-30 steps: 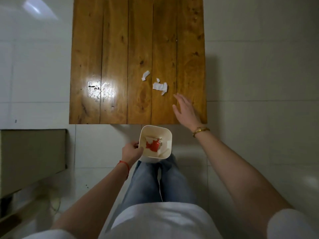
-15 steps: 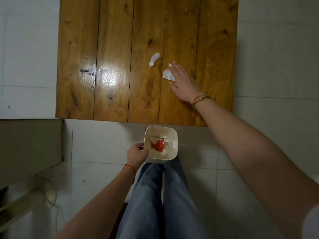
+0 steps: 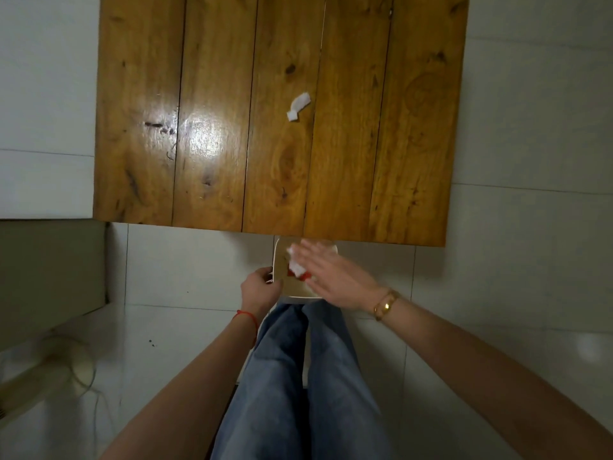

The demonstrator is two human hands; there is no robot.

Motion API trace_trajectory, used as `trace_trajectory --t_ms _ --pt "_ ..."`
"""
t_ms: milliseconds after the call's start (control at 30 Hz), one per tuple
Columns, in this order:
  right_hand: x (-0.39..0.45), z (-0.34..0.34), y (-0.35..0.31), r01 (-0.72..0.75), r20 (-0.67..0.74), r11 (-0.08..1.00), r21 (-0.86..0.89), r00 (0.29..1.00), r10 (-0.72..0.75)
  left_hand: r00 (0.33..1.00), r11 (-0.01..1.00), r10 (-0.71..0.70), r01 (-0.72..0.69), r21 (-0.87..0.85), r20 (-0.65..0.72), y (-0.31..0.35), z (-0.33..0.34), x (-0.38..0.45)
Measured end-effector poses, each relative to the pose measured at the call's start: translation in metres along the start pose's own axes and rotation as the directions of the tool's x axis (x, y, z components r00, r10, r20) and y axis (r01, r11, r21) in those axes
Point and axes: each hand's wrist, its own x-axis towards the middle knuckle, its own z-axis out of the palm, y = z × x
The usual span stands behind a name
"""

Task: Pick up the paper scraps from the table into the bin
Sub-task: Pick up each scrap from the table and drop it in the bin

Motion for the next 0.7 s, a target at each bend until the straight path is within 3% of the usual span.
trace_trajectory --t_ms 67,133,267,367,567,700 --pt "-0.007 0.004 -0.008 0.021 0.0 0.998 0.058 1.0 -0.021 1.0 1.0 0.003 -0.003 0.0 -0.005 0.001 -0.002 -0.001" --pt "0.004 -0.013 -0.004 -0.038 -0.101 0.996 0.077 0.994 0.046 1.0 1.0 0.007 -0.007 -0.006 -0.005 0.002 -0.003 -0.002" --pt "0.06 -0.087 0.023 -0.171 -0.31 0.985 0.021 0.936 0.169 1.0 0.999 -0.007 0.007 -0.039 0.004 0.002 -0.006 -0.001" --pt "0.104 -0.14 0.048 -0.261 -0.379 0.965 0.033 0.89 0.254 1.0 0.998 -0.003 0.003 -0.06 -0.013 0.002 -0.007 0.001" --pt "0.155 -0.174 0.073 -0.35 -0.296 0.936 -0.033 0.898 0.325 1.0 0.997 -0.02 0.018 -0.075 -0.024 0.0 -0.007 0.005" --pt "0.141 -0.145 0.06 -0.249 -0.232 0.957 -0.146 0.949 0.212 1.0 0.998 -0.022 0.02 -0.065 -0.02 -0.001 -0.007 0.007"
